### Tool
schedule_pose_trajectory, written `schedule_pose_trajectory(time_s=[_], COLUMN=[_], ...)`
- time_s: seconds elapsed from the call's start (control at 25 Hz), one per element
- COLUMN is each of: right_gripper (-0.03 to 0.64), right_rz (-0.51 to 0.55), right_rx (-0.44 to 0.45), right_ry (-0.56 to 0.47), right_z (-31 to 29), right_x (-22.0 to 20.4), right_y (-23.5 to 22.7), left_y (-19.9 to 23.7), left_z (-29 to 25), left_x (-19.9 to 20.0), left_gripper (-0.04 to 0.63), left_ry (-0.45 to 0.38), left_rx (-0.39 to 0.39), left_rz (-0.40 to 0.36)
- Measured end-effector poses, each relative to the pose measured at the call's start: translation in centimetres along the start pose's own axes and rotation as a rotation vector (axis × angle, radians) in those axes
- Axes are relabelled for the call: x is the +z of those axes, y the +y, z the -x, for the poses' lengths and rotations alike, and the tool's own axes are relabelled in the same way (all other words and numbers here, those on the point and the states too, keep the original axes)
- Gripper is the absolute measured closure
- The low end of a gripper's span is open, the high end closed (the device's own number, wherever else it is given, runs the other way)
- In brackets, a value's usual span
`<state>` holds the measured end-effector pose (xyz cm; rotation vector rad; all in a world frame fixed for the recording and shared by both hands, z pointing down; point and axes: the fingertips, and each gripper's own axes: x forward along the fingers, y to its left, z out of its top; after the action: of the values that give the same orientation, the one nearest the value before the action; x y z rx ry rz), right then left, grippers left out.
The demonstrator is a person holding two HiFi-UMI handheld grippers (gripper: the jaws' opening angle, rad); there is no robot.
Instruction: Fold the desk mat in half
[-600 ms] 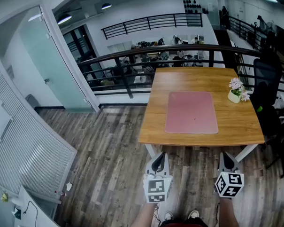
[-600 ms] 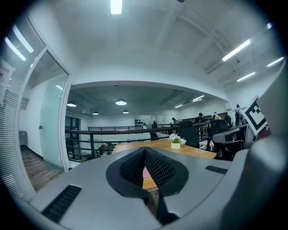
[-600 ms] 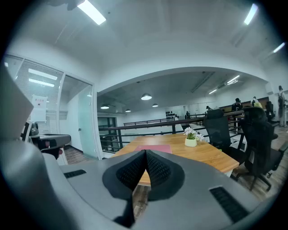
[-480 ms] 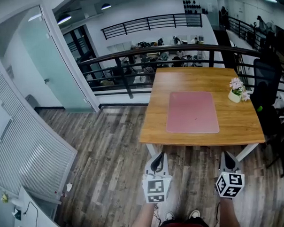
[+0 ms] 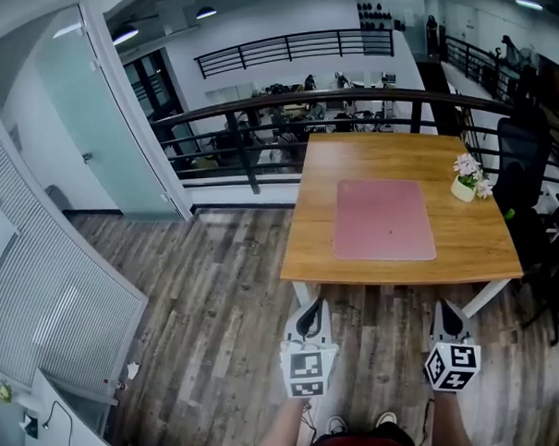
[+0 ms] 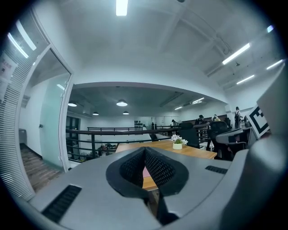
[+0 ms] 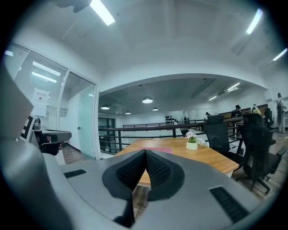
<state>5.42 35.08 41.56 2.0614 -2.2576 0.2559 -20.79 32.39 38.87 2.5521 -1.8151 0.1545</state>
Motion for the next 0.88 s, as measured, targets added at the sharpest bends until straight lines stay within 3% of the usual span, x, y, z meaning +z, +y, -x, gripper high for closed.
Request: schedule_pose_trajectory(time_s=[0.44,0.88], right_gripper=[0.607,0.607], right_rz=[-0.004,0.005], right_rx=[-0.018,0.002], right_ry=[-0.018,-0.002], right_z=[-1.5,-11.2], right_x=[0.1,1.2], right_y=[0.8,-1.6], left_y=[1.4,2.2], left_z=[-1.8,-11.6], left_x=[-0.6,-0.5], left_gripper=[0.577,0.575], left_ry=[0.006,0.025], left_rx=[-0.022,-0.025], left_rz=[-0.005,-0.018])
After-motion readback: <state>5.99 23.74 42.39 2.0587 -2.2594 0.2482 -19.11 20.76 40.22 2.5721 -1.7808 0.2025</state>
